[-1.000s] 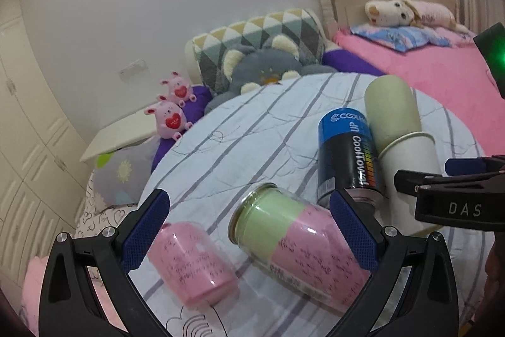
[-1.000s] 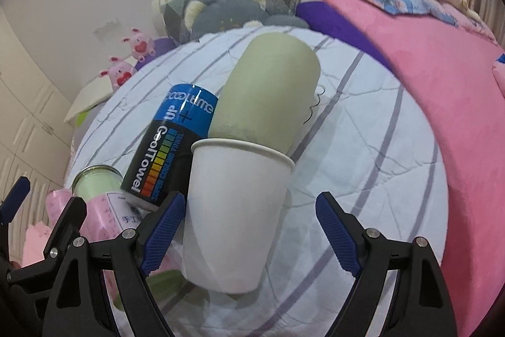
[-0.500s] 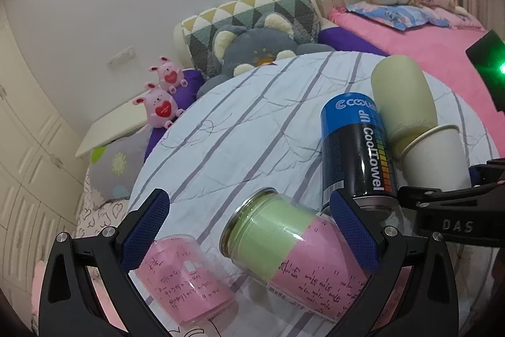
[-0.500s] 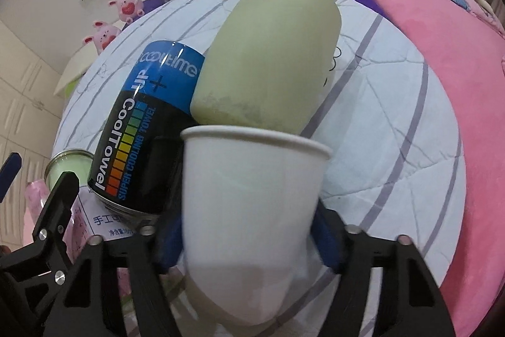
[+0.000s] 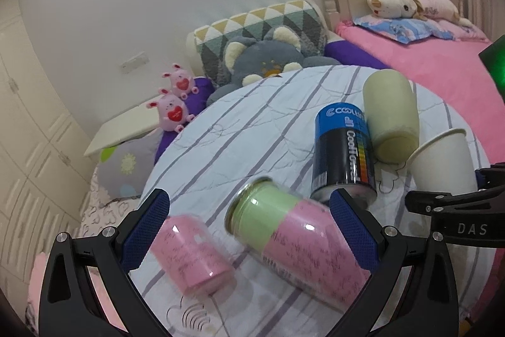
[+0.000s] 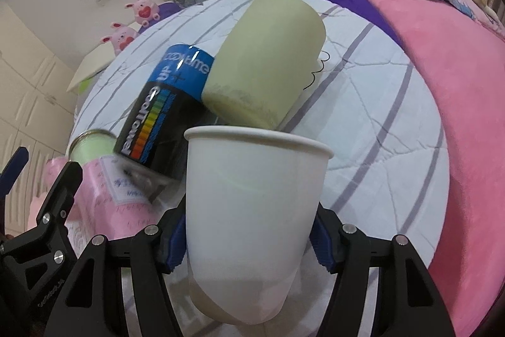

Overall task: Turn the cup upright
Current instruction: 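Lift the white cup with the right gripper and rotate it rim up, then grasp the white cup with the left gripper while the right gripper releases it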

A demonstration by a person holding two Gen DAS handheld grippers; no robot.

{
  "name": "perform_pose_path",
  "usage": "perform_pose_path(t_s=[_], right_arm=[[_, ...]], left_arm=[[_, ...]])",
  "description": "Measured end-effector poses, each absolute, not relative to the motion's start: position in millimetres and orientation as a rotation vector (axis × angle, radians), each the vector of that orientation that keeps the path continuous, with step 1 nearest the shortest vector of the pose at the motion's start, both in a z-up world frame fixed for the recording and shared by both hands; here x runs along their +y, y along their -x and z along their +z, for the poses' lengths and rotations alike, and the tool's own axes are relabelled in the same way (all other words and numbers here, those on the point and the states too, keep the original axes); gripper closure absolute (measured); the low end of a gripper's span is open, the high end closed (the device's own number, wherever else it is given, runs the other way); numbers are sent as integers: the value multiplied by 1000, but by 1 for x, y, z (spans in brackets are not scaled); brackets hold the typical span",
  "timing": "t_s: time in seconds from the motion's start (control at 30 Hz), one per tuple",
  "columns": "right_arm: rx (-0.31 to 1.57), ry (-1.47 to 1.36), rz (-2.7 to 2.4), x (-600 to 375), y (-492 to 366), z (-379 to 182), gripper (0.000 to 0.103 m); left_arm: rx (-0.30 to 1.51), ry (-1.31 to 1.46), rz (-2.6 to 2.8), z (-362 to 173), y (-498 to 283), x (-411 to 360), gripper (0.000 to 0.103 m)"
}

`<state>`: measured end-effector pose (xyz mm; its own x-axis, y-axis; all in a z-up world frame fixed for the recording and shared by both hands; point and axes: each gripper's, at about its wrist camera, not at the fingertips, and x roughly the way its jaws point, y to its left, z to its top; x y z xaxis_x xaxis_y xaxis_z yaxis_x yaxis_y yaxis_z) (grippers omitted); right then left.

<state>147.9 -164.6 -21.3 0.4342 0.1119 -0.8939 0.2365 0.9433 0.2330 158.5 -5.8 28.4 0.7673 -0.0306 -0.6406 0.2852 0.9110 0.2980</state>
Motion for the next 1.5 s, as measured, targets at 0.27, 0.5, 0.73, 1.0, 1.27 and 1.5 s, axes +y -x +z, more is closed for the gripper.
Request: perform_pose_path(t_s=[0.27,0.5,0.73,1.0,1.27,1.5], right_arm=[[1110,-274,-9,-149,-116,-14,38],[1109,-182,45,-124,-87,-12,38],[1114,-130,66,-109,-69,-14,38],[1128,-43,24,-96,-68,-23,20],[1100,-86,28,-102,-64,-17,20],[1069,-154,90,-107,-62,-11,20]], left_arm=[[660,-360,-106,28,-113,7,0],[671,-310,-62,20,-76,25,0],[723,-240,-47,5,-63,46,0],[760,-205,-31,-10,-70,60,0],[761,-169,-41,-9,-70,67,0],[763,-162,-39,-3,-64,62,1]])
